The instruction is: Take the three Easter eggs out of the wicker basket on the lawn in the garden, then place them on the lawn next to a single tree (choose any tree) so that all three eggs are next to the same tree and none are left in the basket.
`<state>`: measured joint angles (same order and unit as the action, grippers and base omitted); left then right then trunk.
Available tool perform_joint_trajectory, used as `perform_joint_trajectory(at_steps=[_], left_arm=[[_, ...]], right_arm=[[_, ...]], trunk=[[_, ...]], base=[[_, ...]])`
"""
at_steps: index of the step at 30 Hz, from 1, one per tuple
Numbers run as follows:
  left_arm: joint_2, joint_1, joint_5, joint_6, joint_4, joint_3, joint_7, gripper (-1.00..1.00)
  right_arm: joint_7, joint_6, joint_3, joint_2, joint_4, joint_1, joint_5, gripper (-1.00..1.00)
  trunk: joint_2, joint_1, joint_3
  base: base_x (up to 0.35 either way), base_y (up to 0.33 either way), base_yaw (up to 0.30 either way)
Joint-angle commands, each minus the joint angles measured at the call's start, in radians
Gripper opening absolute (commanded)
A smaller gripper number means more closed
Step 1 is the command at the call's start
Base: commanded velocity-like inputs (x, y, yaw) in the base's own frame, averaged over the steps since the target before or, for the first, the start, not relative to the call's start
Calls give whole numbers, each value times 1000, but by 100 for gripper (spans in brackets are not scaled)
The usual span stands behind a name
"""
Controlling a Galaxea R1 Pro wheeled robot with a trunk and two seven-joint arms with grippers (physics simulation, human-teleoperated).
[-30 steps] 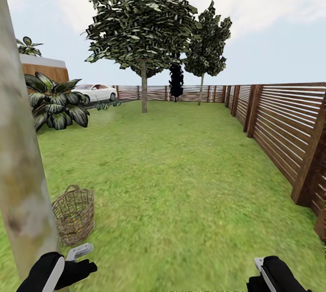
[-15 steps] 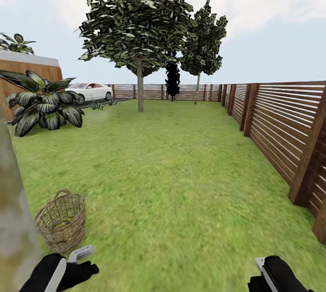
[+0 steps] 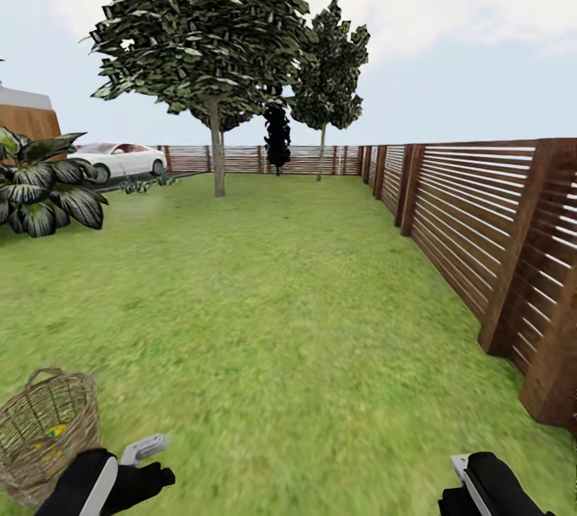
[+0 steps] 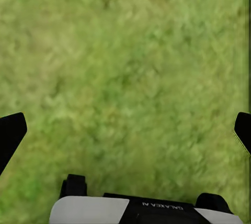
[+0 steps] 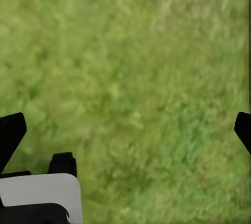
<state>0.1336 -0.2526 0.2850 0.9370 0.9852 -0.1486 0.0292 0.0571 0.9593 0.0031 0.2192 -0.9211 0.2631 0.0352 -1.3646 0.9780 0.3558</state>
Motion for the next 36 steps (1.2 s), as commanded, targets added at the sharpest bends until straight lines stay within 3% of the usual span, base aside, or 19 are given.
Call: perform_joint_trajectory(at_steps=[1,36], left_arm=[[0,-1,-1,5,1,-2,3,100],[1,-1,-1,5,1,-2,3,100]], right_arm=[[6,4,1,0,-1,1,5,100],[6,2,2,-2,0,1,6,100]], trunk=[[-1,1,2],[-1,1,2]], base=[[331,-91,-61],[331,-85,-2]])
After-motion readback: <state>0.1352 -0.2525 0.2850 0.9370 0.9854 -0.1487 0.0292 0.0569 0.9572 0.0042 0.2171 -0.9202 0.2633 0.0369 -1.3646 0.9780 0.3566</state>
